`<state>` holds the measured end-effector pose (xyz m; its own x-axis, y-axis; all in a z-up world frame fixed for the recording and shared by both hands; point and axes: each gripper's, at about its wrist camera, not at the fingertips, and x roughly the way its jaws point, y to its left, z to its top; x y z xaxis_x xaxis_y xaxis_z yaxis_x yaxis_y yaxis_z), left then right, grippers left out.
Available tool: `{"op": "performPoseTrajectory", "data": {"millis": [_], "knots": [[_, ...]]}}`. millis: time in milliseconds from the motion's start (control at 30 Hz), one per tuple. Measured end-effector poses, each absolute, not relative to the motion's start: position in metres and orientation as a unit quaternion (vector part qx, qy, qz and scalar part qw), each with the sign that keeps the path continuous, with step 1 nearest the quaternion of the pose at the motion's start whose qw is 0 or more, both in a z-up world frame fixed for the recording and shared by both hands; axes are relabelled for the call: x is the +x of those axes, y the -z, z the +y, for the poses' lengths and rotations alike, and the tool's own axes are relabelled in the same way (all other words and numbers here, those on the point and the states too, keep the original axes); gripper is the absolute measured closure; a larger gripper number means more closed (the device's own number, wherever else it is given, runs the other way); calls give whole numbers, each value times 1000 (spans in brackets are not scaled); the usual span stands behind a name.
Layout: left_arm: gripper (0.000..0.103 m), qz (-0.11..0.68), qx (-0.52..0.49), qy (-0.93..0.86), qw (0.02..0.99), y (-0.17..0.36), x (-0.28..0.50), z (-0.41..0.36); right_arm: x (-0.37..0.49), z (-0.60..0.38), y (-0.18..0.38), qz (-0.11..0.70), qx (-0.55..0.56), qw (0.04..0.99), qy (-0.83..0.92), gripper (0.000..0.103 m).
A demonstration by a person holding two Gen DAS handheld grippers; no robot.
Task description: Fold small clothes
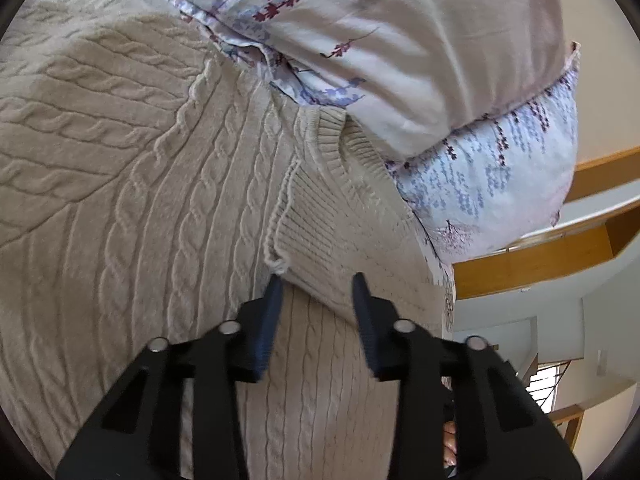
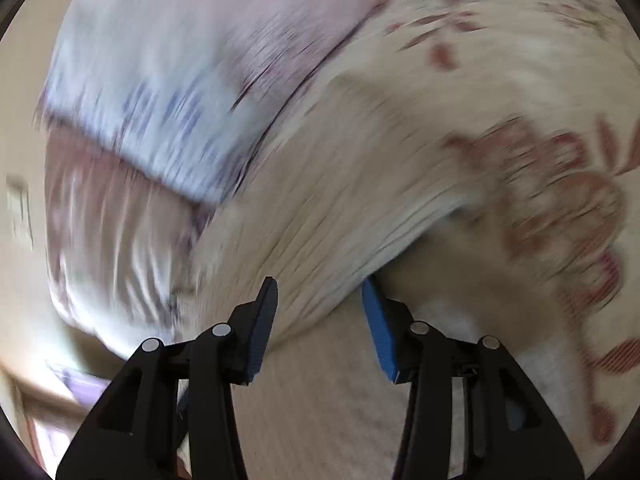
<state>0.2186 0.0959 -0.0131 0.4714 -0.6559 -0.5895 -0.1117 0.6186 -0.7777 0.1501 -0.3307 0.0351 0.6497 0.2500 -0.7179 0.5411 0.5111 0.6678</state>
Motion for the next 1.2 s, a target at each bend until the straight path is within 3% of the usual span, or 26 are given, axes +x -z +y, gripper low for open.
{"op": "performPoseTrajectory", "data": {"millis": [100,167,200,367,600,667,700,733,800,833,867,967,1200], "knots": [[92,483,-390,168,766,15,226,93,152,-338,-38,390,481,776,119,63],[95,480,-384,165,772,14,231,91,151,-337,-40,388,468,784,124,80],[95,478,-379,164,775,13,232,91,153,-332,-43,387,462,789,119,93],[96,457,-339,162,806,-5,225,94,146,-315,-62,359,420,826,109,94],[96,477,-323,133,807,12,219,100,148,-306,-40,417,381,811,151,94],[92,478,-308,132,812,7,217,99,147,-300,-44,424,356,817,160,91],[90,478,-306,133,813,5,216,99,146,-297,-47,428,347,819,163,84],[83,476,-305,133,814,1,211,103,143,-294,-50,427,341,821,162,79],[62,467,-308,143,817,-6,201,112,136,-289,-54,423,338,828,149,53],[48,460,-313,145,818,-10,194,121,132,-283,-56,420,329,834,140,46],[41,453,-319,147,819,-13,186,132,130,-278,-58,418,322,839,132,44],[40,427,-340,132,828,-22,157,178,127,-261,-60,415,312,851,80,36],[41,380,-381,-12,843,-26,106,285,127,-234,-52,414,285,864,0,35]]}}
